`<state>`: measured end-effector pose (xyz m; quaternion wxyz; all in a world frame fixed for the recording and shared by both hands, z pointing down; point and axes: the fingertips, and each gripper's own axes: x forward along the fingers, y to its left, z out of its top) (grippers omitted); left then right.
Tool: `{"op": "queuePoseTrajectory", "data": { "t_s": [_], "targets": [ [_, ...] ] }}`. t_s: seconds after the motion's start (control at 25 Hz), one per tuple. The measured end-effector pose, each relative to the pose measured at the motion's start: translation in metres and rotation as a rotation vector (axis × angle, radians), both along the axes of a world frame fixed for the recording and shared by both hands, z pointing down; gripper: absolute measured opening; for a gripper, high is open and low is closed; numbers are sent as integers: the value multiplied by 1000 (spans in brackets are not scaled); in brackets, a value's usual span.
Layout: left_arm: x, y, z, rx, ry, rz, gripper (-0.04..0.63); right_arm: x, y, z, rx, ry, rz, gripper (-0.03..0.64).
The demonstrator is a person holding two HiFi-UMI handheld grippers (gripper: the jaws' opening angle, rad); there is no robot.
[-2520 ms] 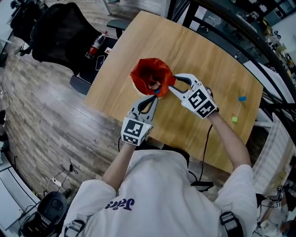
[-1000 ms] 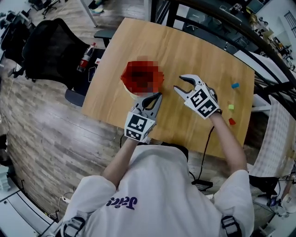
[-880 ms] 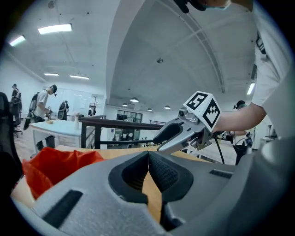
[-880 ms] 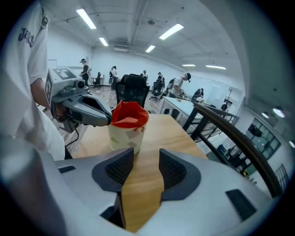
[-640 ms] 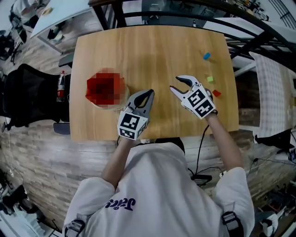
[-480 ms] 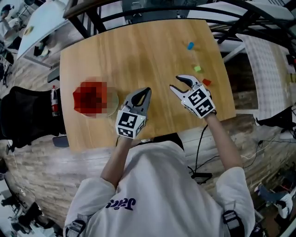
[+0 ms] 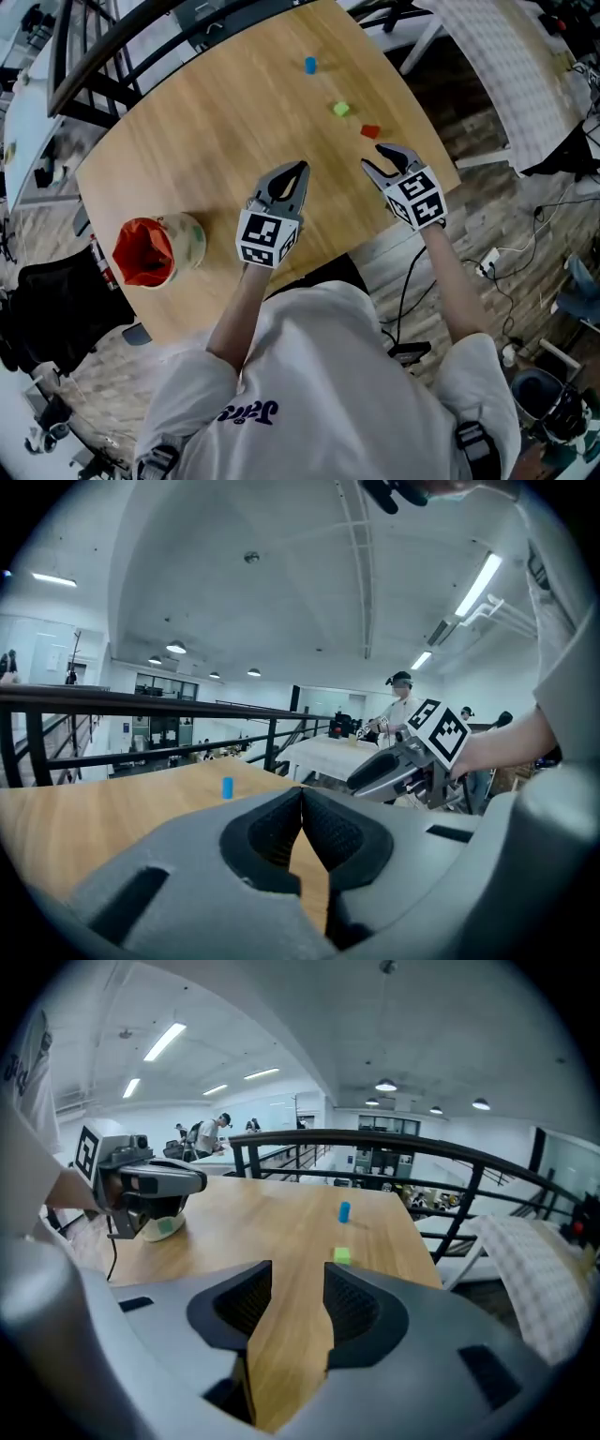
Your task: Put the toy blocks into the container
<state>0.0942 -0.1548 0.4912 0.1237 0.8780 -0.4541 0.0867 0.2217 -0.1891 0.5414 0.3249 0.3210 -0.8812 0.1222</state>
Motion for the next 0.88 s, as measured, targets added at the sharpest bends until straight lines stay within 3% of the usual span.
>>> {"op": "queuePoseTrajectory", "data": {
  "t_s": [0.32, 0.68, 0.88],
  "targets": [
    [54, -38, 30, -55, -4, 68, 14, 65, -39, 46, -8, -92, 268, 166],
    [69, -65, 60, -111, -23, 101, 14, 53, -75, 116, -83, -119, 385, 167],
    [60, -72, 72, -136, -29, 78, 14, 53, -99, 135, -118, -179, 523, 167]
  ]
}}
